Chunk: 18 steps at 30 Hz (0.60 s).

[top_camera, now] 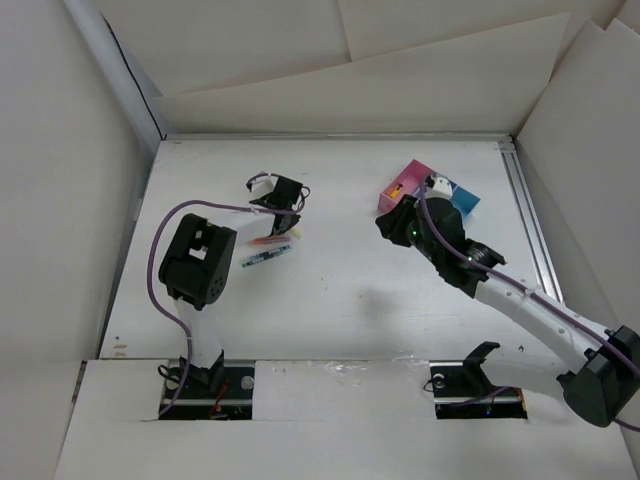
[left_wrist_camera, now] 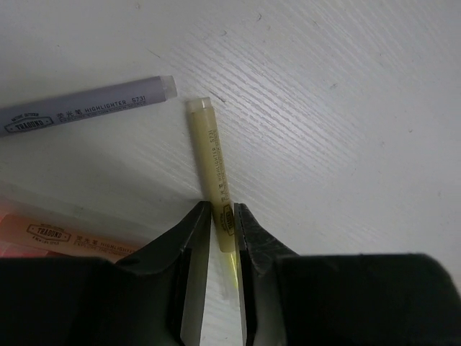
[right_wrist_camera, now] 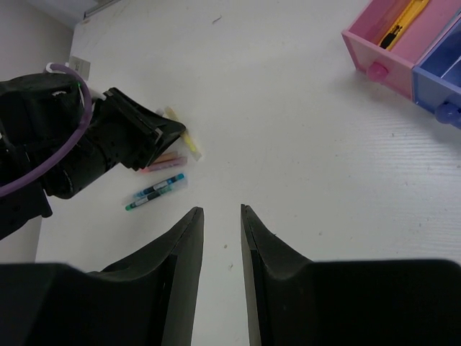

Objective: Sort the stationery into containers
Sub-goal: Pick up the pen from the center of the board.

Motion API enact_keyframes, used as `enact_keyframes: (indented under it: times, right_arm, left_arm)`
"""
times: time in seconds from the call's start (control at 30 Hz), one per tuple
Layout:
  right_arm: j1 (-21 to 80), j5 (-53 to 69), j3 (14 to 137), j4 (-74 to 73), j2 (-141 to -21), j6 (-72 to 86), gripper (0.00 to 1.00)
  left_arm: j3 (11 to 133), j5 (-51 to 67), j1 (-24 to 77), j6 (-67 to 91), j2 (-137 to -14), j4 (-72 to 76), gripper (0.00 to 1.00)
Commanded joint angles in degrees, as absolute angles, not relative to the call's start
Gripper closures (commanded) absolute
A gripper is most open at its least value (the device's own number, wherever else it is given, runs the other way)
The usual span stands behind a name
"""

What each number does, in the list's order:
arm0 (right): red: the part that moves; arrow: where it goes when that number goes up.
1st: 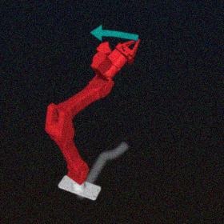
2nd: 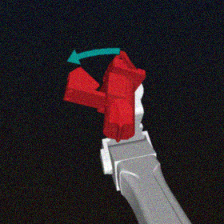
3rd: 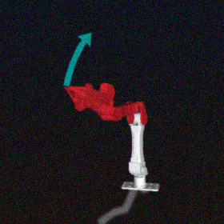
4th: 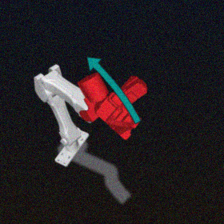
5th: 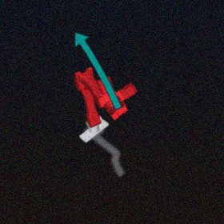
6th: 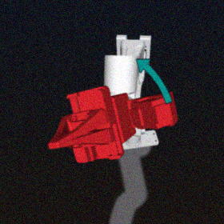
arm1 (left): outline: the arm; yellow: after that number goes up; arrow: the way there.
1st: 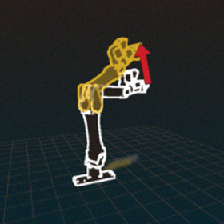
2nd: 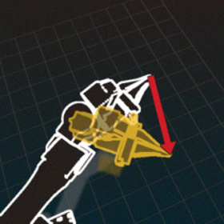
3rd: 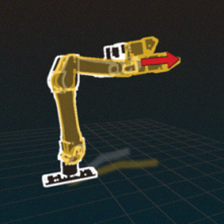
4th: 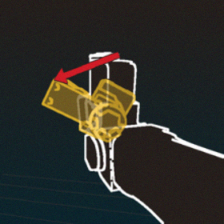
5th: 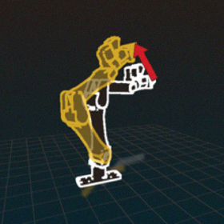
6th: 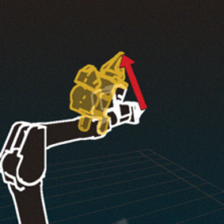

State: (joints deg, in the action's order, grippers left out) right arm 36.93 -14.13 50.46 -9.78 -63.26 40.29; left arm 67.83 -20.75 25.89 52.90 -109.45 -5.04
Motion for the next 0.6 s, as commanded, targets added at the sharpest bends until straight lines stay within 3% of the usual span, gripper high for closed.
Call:
enact_keyframes:
  times: [0.0,0.2,0.33,0.57]
  right_arm:
    - [36.6,-14.2,50.3,-7.1,-62.0,39.8,0.67]
    - [36.0,-14.2,50.3,-7.1,-61.4,39.8,0.62]
    - [35.5,-14.2,50.3,-7.1,-61.4,39.8,0.55]
    - [35.0,-14.8,49.7,-7.1,-62.0,39.8,0.45]
  left_arm:
    - [66.6,-20.0,26.8,52.9,-109.0,-4.8,0.85]
    - [66.6,-18.9,28.1,52.9,-109.0,-4.8,0.89]
    - [65.5,-17.6,28.1,52.4,-108.5,-2.9,1.00]
    - [64.3,-17.1,28.9,51.2,-105.9,-1.8,1.00]
